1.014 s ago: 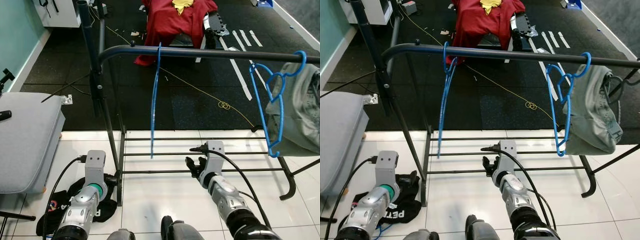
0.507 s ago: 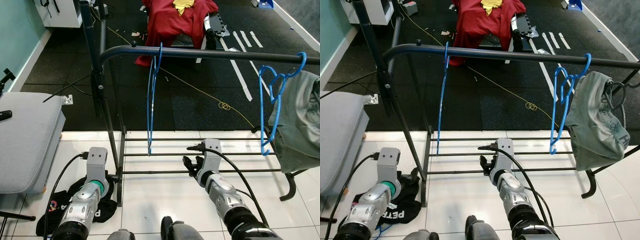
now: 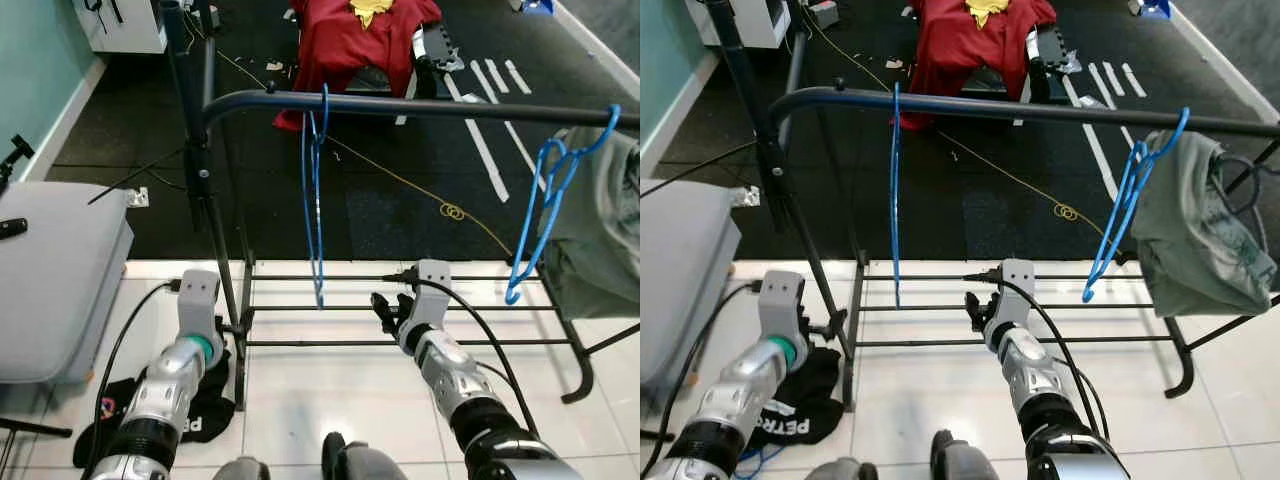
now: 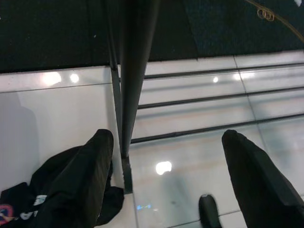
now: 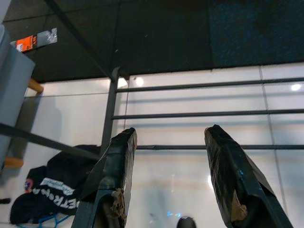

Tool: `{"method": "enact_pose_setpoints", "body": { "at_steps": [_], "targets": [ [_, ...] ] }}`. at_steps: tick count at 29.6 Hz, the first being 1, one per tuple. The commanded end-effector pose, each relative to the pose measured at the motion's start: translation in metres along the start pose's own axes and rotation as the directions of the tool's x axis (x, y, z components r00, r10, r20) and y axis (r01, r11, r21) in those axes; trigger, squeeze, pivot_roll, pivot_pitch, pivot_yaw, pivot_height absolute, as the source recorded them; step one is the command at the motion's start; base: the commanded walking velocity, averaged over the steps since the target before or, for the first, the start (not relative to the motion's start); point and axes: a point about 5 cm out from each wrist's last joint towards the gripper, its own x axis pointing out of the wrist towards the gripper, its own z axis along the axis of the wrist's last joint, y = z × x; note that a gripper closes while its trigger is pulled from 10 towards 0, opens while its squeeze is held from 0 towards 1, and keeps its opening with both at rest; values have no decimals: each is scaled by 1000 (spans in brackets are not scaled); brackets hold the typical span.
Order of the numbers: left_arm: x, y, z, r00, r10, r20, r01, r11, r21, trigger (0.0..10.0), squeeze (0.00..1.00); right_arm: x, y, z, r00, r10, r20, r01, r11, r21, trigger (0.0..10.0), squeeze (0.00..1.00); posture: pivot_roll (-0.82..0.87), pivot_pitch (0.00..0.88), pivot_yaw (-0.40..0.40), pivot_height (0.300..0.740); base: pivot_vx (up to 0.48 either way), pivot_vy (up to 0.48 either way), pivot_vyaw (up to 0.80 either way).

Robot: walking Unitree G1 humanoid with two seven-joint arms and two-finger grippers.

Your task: Hang hanger

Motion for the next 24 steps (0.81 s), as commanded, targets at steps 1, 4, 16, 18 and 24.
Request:
{"method": "enact_pose_setpoints", "body": {
  "at_steps": [1,4,16,18,24],
  "targets": [
    [-2,2,-13,999,9,-52,-8,1000,23,10000,0,-3,-3,-12,999,-6,-52,6,1000,12,10000,0,22,88,-30,740,0,0,0],
    [-2,1,-11,999,-9,-45,10,999,40,10000,0,-2,-1,-12,998,-3,-57,4,1000,6,10000,0,13,94,-25,740,0,0,0],
    [3,19,3,999,-46,0,45,973,228,10000,0,-5,-5,-15,998,-28,-52,29,999,12,10000,0,6,94,-20,740,0,0,0],
    [3,30,8,999,-40,10,36,963,266,10000,0,-5,-5,-15,998,-25,-53,26,1000,12,10000,0,2,107,-19,740,0,0,0],
    [-1,61,21,999,-14,39,0,946,323,10000,0,-4,-3,-13,998,-17,-53,18,1000,12,10000,0,-3,116,-16,740,0,0,0]
  ]
}}
